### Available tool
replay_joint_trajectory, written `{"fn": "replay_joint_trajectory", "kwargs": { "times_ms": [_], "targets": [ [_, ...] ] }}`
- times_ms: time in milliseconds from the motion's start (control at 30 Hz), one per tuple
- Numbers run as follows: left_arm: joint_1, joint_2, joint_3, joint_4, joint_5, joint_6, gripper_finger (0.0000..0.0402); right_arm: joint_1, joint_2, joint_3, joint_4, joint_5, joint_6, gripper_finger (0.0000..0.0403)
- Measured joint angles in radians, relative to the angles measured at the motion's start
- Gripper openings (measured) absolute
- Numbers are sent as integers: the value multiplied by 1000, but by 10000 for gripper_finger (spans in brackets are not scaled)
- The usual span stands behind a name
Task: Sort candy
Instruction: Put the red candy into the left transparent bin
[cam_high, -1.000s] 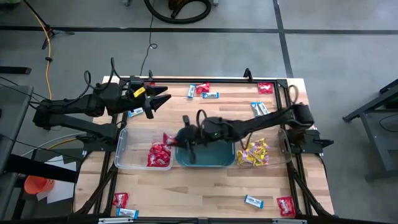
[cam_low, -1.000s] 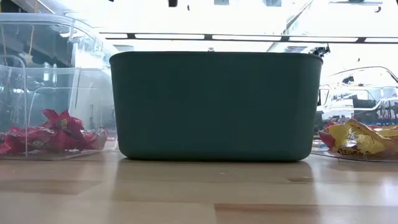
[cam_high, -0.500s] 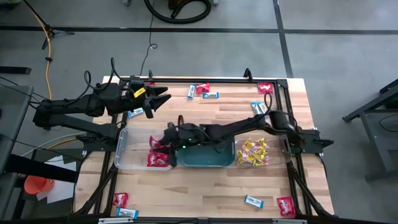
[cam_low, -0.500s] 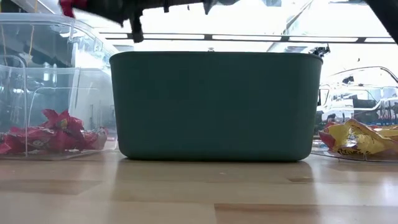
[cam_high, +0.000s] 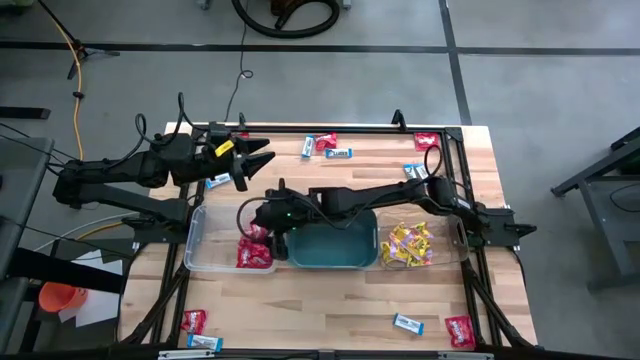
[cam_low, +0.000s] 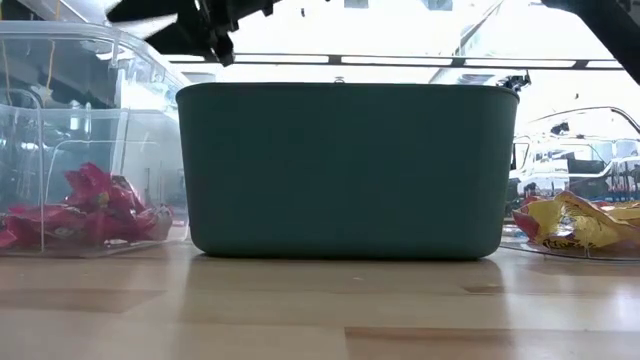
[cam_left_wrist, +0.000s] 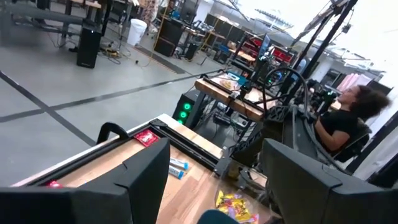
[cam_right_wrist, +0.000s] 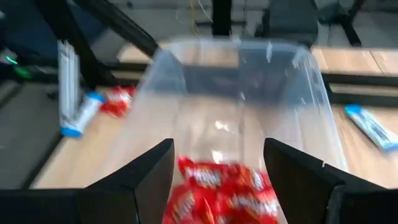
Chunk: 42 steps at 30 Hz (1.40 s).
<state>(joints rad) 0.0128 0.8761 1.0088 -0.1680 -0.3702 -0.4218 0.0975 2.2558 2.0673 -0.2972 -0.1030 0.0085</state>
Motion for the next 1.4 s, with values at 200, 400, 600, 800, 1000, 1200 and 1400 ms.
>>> {"fn": "replay_joint_trajectory", "kwargs": {
  "times_ms": [200,400,600,800,1000,1200,1400],
  "targets": [
    [0,-5,0,-20,4,44,241,-9,-50,13,-162,75,-90,243],
    [-1,-35,1,-116,49,85,241,-83,-158,15,-481,166,-144,243],
    [2,-35,1,-204,-12,106,241,-174,-255,13,-846,165,-107,243],
    [93,80,1,-271,-16,64,241,-211,-495,-269,-837,210,1,243],
    [410,263,38,-398,153,19,241,-188,-885,-807,-570,262,331,243],
    [755,538,93,-542,204,29,241,-151,-1122,-1136,-355,249,533,243],
    [915,758,94,-534,212,-114,241,-152,-1185,-1285,-169,246,516,243]
  ]
}}
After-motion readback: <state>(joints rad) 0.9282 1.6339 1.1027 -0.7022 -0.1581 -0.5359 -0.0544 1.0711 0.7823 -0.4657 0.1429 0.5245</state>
